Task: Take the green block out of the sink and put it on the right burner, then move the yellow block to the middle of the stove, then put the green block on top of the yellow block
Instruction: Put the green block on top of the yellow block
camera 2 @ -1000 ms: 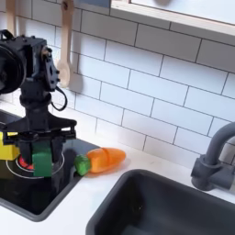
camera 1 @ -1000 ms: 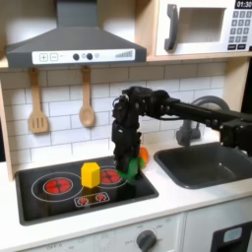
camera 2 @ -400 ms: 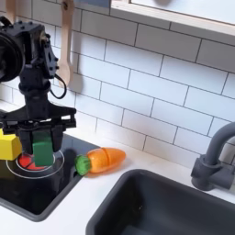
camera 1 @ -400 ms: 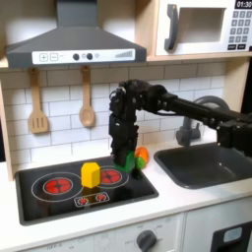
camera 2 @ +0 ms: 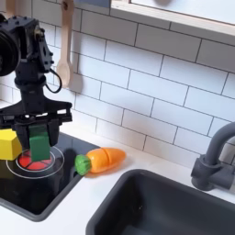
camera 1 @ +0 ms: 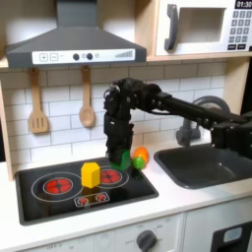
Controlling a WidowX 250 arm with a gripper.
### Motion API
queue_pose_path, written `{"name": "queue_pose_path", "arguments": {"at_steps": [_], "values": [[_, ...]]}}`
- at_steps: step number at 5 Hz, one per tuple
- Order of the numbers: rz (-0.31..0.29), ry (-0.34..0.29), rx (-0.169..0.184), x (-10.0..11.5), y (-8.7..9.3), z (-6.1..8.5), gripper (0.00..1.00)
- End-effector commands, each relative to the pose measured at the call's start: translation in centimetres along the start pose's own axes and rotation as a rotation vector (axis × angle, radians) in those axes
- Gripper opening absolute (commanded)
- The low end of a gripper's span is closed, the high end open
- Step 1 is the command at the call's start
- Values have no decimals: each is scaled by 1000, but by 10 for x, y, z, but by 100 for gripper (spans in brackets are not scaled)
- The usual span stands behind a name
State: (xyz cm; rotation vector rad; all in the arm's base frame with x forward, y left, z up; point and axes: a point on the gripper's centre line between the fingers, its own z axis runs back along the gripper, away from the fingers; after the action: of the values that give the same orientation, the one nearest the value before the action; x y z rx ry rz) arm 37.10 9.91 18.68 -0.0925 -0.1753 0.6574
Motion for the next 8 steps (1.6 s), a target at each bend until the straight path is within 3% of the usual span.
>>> {"name": "queue_pose_path", "arguments": {"at_steps": [1, 3, 8], "values": [[22, 8, -12, 10, -1, 6, 0], [34, 5, -20, 12, 2, 19, 0], [125, -23, -3, 41, 24, 18, 0]]}}
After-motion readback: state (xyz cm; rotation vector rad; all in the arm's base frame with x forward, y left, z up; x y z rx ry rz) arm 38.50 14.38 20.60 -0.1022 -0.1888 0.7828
